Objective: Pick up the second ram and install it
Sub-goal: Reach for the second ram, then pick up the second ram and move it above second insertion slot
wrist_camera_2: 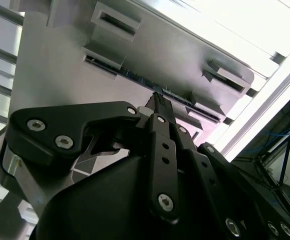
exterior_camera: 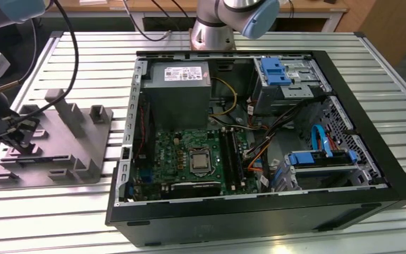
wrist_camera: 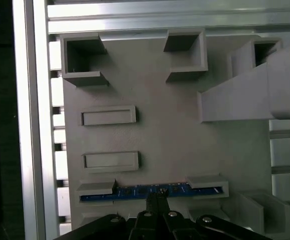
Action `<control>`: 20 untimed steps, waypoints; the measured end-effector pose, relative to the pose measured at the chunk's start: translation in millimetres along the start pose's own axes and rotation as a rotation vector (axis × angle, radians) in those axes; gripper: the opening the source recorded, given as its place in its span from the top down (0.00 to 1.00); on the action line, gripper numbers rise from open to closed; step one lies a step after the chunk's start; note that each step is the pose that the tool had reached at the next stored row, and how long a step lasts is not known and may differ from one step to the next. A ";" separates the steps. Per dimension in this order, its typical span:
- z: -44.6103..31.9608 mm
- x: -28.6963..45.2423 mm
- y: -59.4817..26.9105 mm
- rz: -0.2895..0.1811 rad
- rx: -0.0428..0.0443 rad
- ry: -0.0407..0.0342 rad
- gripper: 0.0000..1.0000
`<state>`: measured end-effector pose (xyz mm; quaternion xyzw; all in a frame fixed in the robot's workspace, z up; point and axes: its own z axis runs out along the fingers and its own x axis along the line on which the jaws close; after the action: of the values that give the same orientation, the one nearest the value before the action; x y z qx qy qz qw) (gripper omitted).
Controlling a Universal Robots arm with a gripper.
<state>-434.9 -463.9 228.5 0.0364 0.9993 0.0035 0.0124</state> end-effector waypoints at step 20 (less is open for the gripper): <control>3.2 0.0 0.0 -0.002 0.0000 -0.0001 0.90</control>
<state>-434.9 -464.0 225.3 0.0354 0.9993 0.0036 0.0124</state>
